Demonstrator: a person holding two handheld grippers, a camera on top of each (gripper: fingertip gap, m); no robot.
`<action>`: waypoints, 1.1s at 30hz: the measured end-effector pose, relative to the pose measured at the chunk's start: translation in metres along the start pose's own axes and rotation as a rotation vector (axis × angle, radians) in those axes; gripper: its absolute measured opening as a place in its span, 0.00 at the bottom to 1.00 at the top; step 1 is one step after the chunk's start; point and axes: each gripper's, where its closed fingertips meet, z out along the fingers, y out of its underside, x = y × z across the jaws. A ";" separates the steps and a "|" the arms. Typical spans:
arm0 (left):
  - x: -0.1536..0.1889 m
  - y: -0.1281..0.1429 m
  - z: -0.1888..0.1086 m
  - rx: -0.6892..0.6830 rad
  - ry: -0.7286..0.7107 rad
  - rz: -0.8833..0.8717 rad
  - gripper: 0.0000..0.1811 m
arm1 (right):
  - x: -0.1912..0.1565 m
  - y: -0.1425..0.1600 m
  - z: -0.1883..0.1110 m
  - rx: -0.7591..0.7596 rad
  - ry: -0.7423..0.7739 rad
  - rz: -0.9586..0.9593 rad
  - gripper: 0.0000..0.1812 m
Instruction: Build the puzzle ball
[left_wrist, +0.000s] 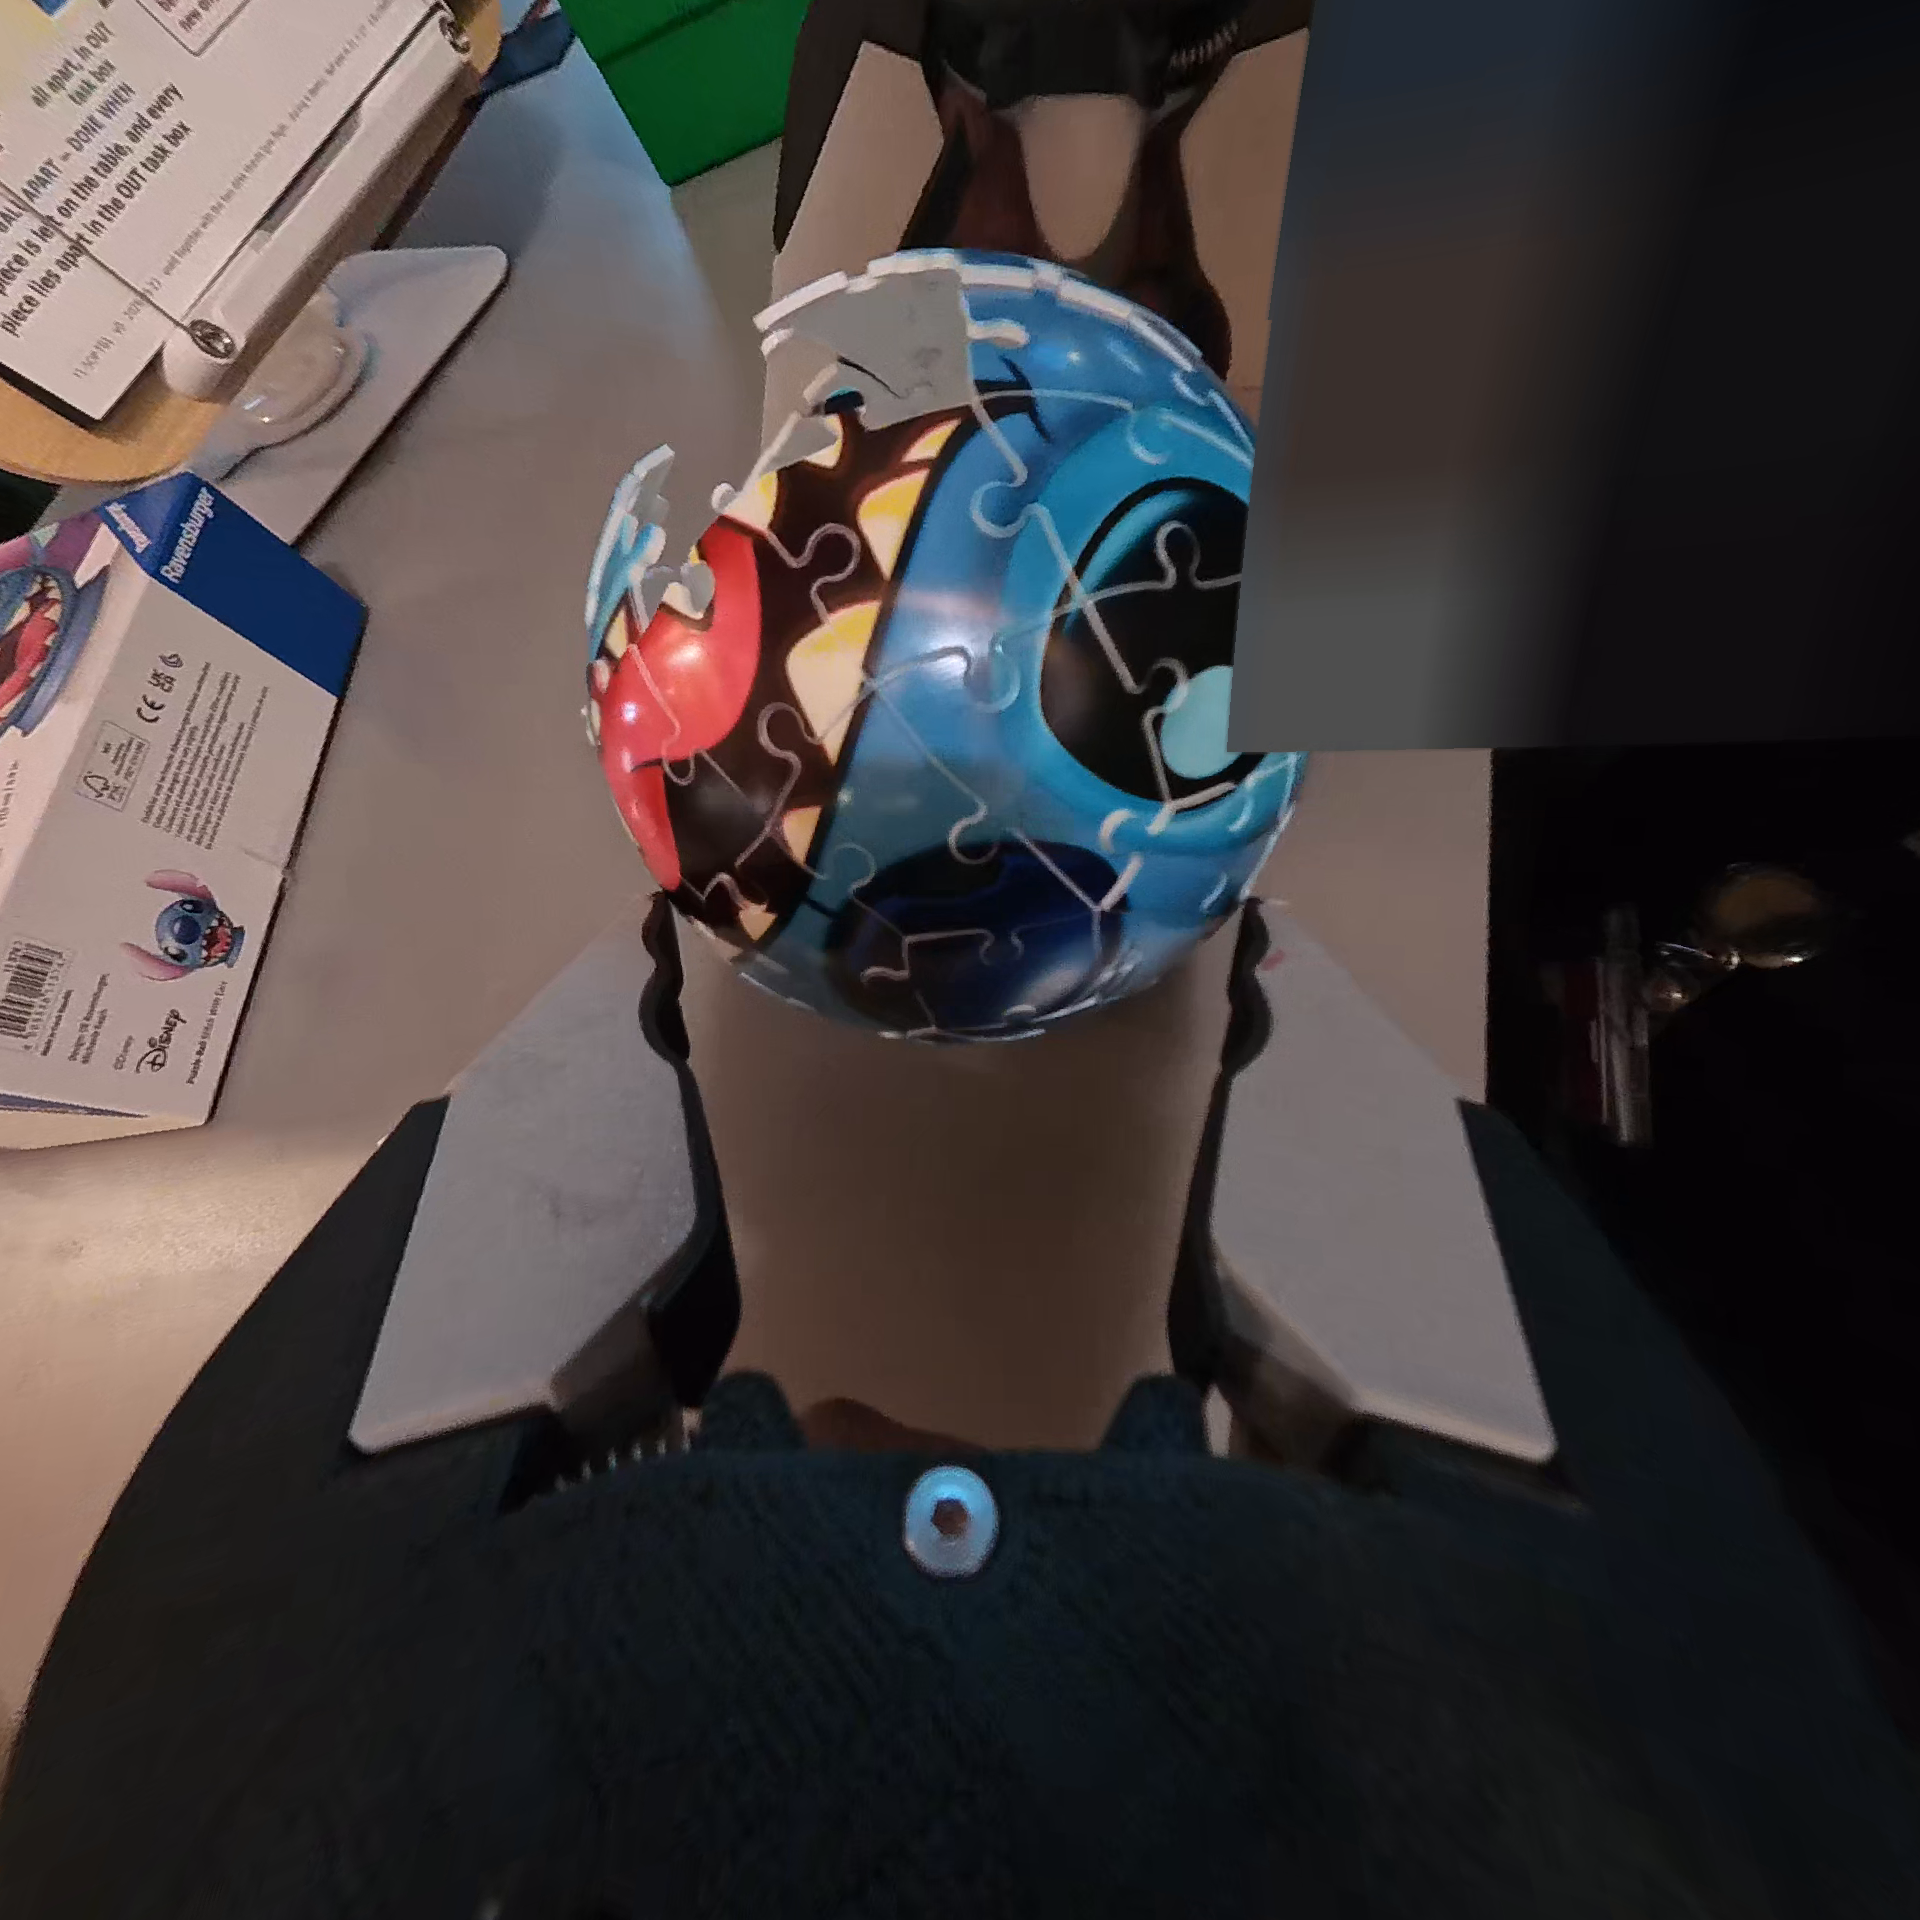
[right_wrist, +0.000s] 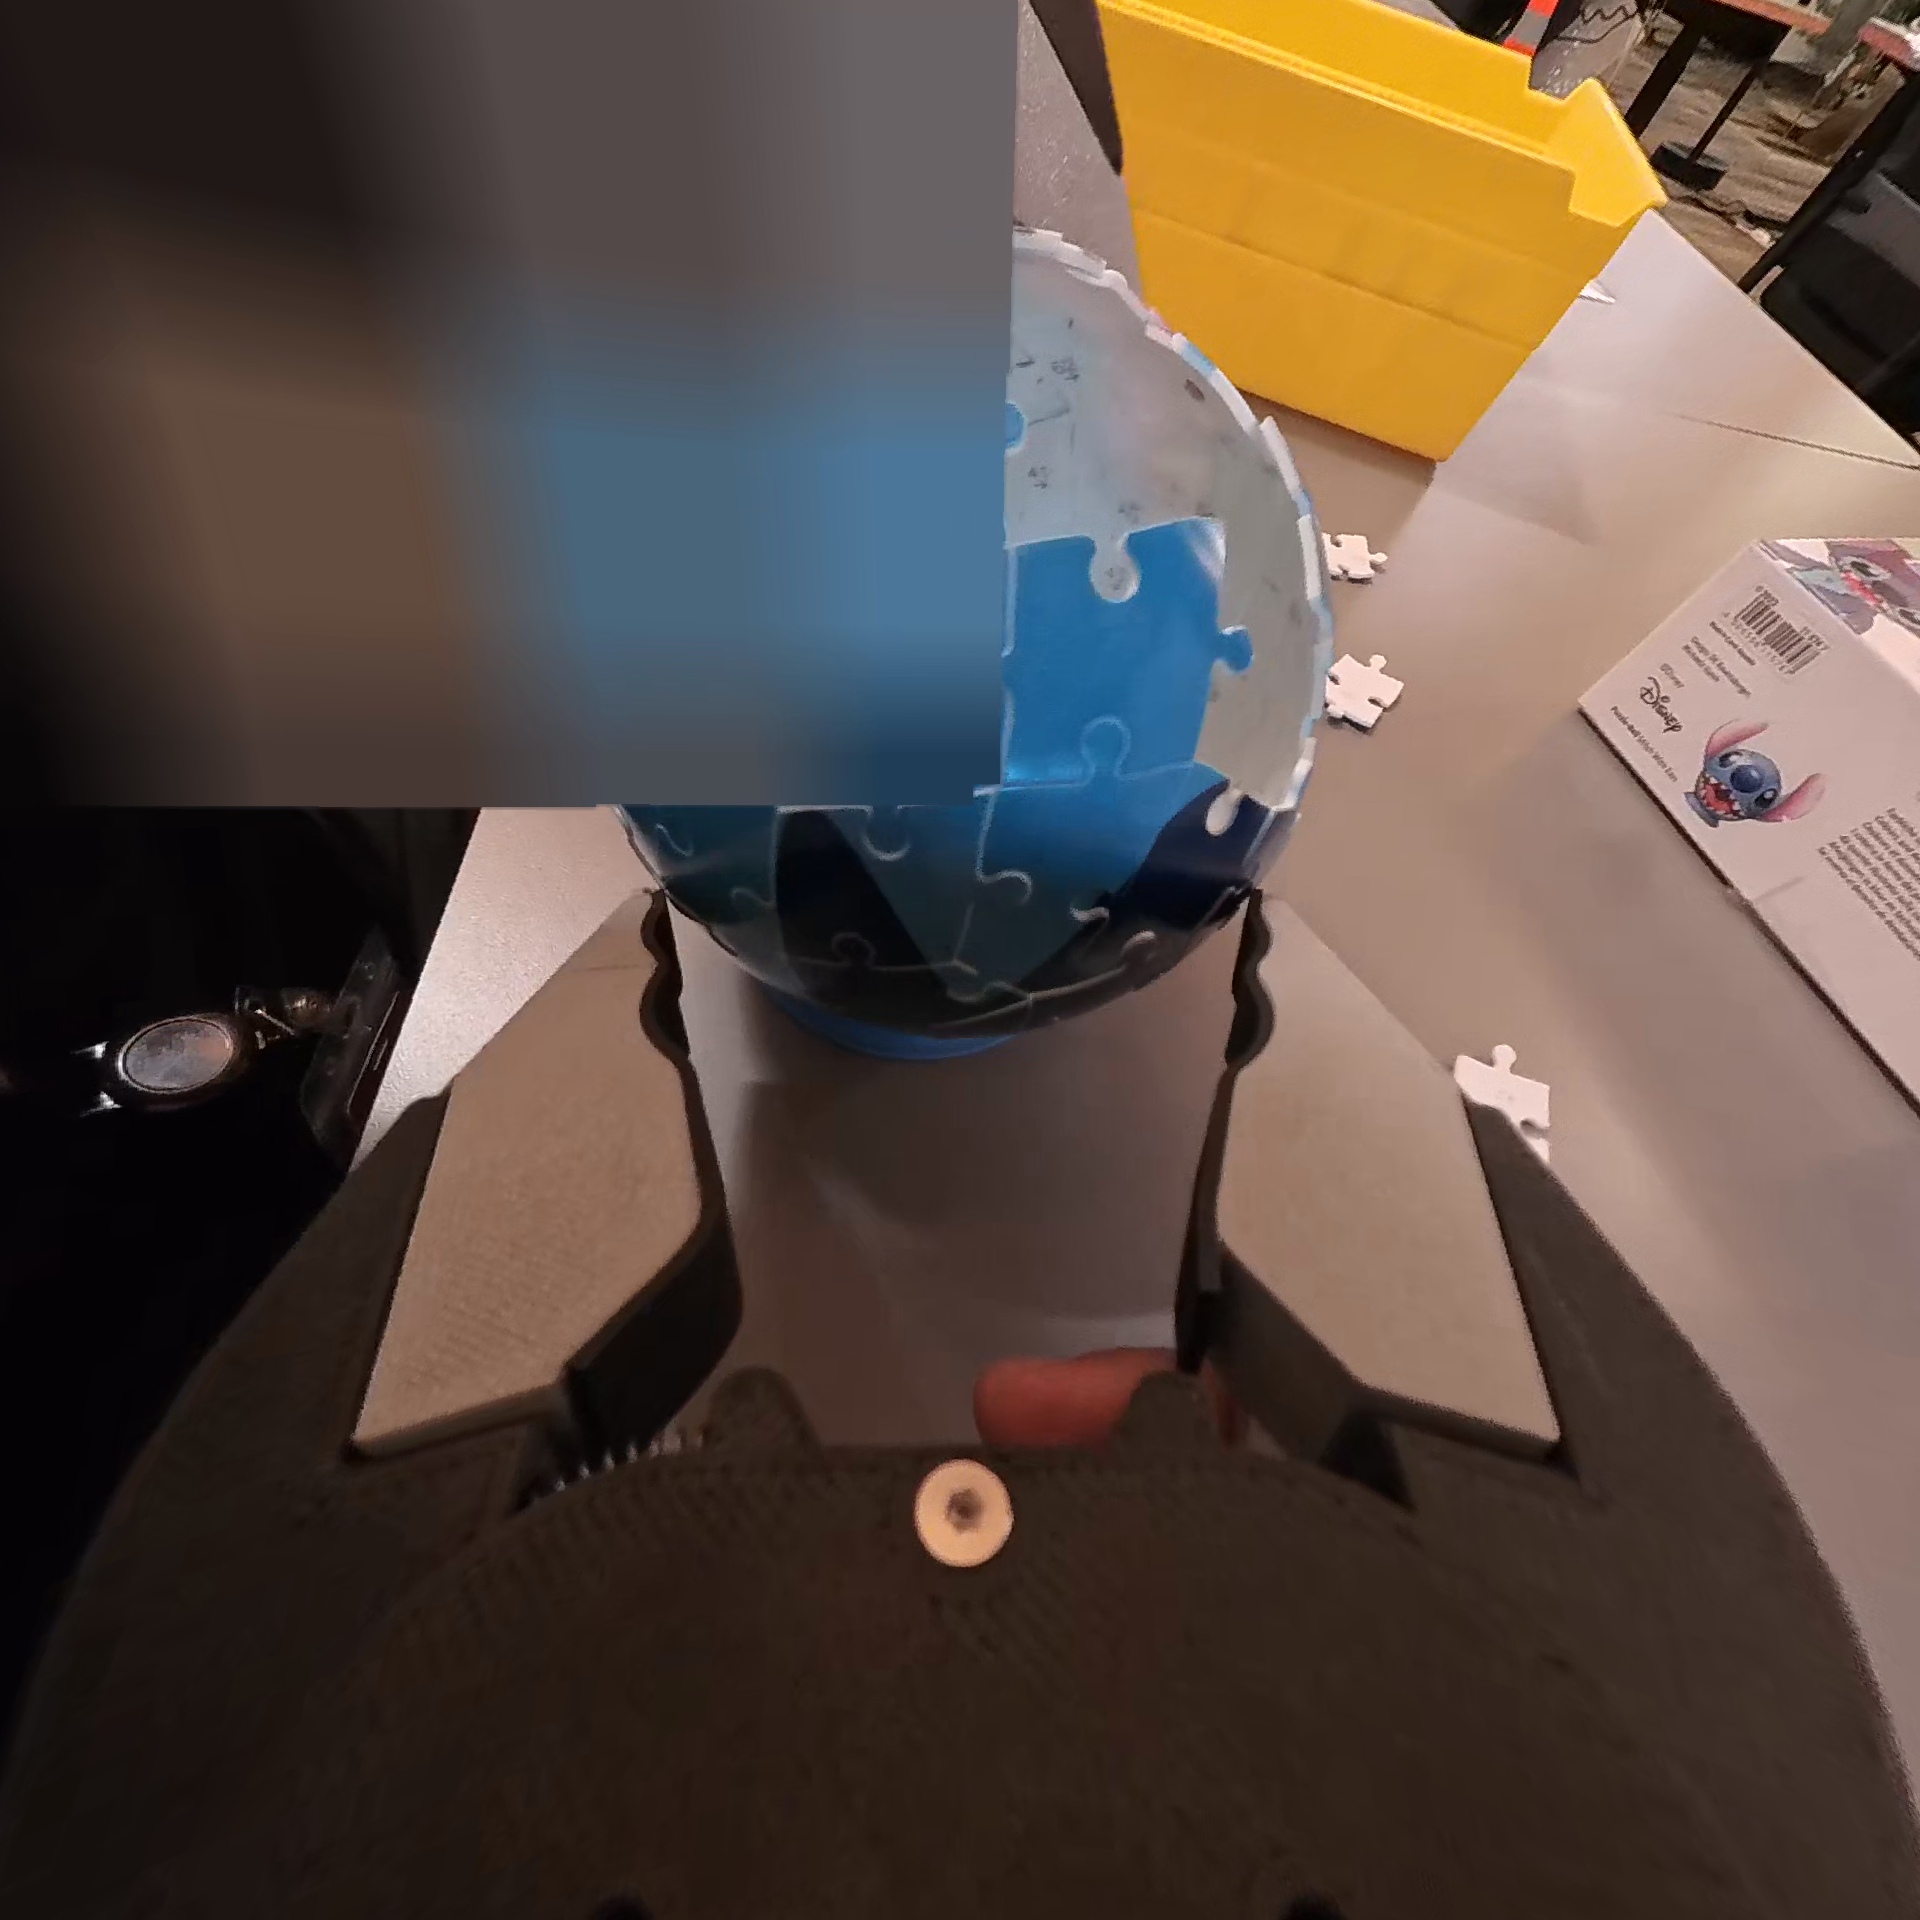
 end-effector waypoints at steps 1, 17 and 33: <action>0.000 0.001 0.000 -0.002 -0.010 0.004 0.57 | 0.000 0.000 -0.001 0.002 0.002 -0.006 0.57; 0.003 -0.007 -0.015 0.088 0.036 -0.141 0.55 | -0.001 -0.005 -0.005 0.034 -0.042 0.057 0.61; 0.002 -0.003 -0.001 0.008 0.030 -0.080 0.57 | -0.001 -0.011 -0.001 0.049 -0.019 0.031 0.62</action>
